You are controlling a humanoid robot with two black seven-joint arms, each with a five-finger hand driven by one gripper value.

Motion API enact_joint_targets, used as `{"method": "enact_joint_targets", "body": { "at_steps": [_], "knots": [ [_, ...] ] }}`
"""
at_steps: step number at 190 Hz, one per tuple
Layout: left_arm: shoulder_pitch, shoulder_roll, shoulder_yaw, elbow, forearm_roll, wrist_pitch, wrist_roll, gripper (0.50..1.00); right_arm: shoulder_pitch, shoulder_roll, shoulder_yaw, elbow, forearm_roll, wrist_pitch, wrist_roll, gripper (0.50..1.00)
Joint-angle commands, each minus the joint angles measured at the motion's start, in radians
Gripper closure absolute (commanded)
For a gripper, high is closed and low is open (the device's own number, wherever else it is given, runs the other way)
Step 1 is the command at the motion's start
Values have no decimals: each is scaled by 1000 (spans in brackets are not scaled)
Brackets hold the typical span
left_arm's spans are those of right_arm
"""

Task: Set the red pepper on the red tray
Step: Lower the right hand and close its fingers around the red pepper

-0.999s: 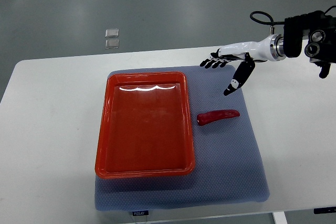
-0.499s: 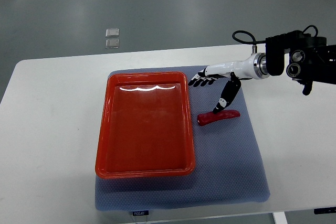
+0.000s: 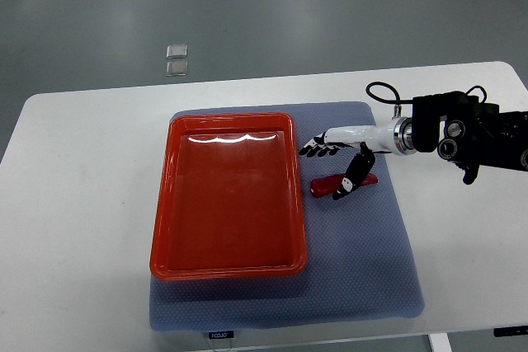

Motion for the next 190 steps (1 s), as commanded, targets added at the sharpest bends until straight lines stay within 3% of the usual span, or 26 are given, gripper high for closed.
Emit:
{"method": "enact_joint_targets", "body": {
  "at_steps": [1,45,90,135,145,149,170,190],
  "knots": [
    [0,0,0,0,0,0,0,500,-19,3,0,-3,-10,-17,1,591],
    [0,0,0,0,0,0,0,500,-52,4,-2,-3,-40,-65,-1,609],
    [0,0,0,2,0,0,0,500,-65,20,-3,-20,-53,-82,-1,703],
    [0,0,0,2,0,0,0,500,-88,24,-6,-29,-87,-100,-1,748],
    [0,0,0,2,0,0,0,500,-90,24,-8,-29,-93,-100,-1,791],
    [0,0,0,2,0,0,0,500,-91,24,-9,-29,-100,-102,-1,836],
    [0,0,0,2,0,0,0,500,-91,23,-12,-31,-125,-115,-2,973],
    [0,0,0,2,0,0,0,500,-90,17,-11,-29,-136,-122,-2,1000]
  ]
}}
